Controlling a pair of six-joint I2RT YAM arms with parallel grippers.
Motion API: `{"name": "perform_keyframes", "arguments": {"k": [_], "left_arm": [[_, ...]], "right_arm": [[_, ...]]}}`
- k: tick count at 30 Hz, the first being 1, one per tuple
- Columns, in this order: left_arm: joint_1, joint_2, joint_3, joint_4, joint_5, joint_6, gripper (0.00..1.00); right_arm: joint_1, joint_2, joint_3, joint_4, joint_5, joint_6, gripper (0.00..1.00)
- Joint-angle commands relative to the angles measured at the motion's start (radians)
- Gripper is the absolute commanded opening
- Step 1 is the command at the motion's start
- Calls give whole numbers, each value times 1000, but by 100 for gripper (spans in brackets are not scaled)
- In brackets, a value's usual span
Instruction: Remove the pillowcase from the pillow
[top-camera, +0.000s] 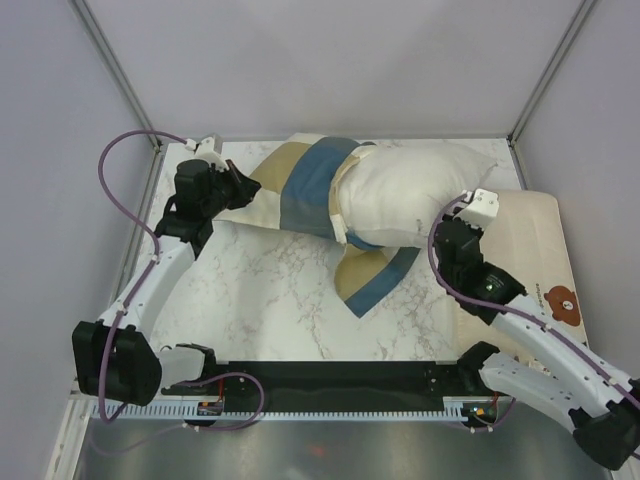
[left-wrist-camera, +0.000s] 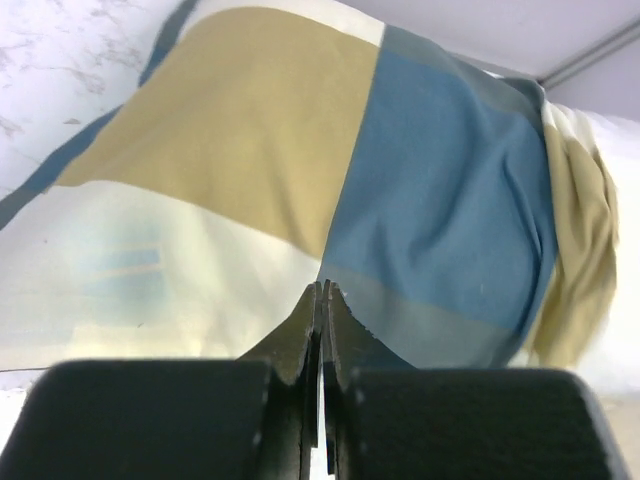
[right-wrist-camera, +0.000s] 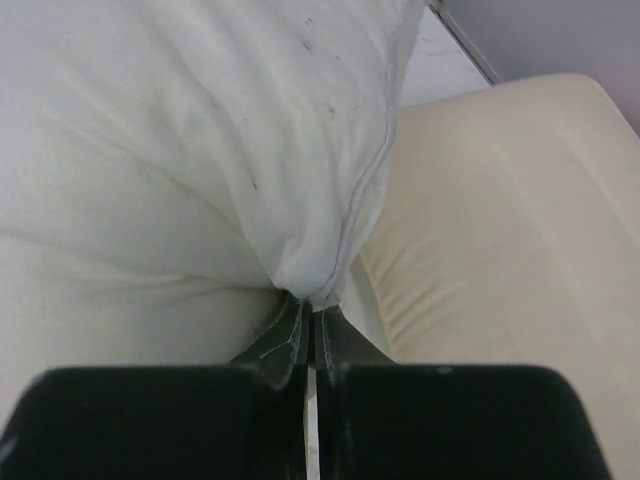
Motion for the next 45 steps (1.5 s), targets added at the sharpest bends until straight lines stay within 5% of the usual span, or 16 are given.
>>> {"name": "perform_keyframes", "arguments": {"k": [1, 5, 8, 10, 14, 17, 28, 33, 36, 37, 40, 45], "left_arm": [[-25, -33, -11, -3, 109, 49, 2], [-123, -21, 0, -9, 136, 66, 2], [-322, -27, 3, -20, 5, 112, 6], [-414, -30, 5, -26, -46, 90, 18], [-499, -20, -4, -19, -181, 40, 69], [-551, 22, -14, 7, -255, 22, 85], [-566, 331, 84, 61, -471, -9, 94], [-565, 341, 77, 151, -523, -23, 80], [-554, 322, 60, 185, -543, -33, 56], [-548, 318, 57, 193, -536, -33, 34], [-513, 309, 39, 201, -511, -43, 2], [-370, 226, -78, 217, -406, -131, 2]], "right_arm": [[-216, 53, -34, 122, -200, 13, 0], [-275, 113, -22, 145, -270, -11, 0], [-275, 122, -11, 147, -327, -4, 0], [-275, 110, -11, 147, -351, 13, 0], [-275, 73, -35, 147, -440, 56, 0], [-275, 44, -49, 148, -472, 76, 0], [-275, -114, -71, 70, -618, 107, 0], [-277, -177, -79, 10, -600, 64, 0], [-277, -189, -83, -13, -588, 48, 0], [-275, -189, -83, -14, -588, 39, 0], [-275, -192, -88, -22, -572, 30, 0], [-275, -183, -74, -53, -461, 7, 0]]}}
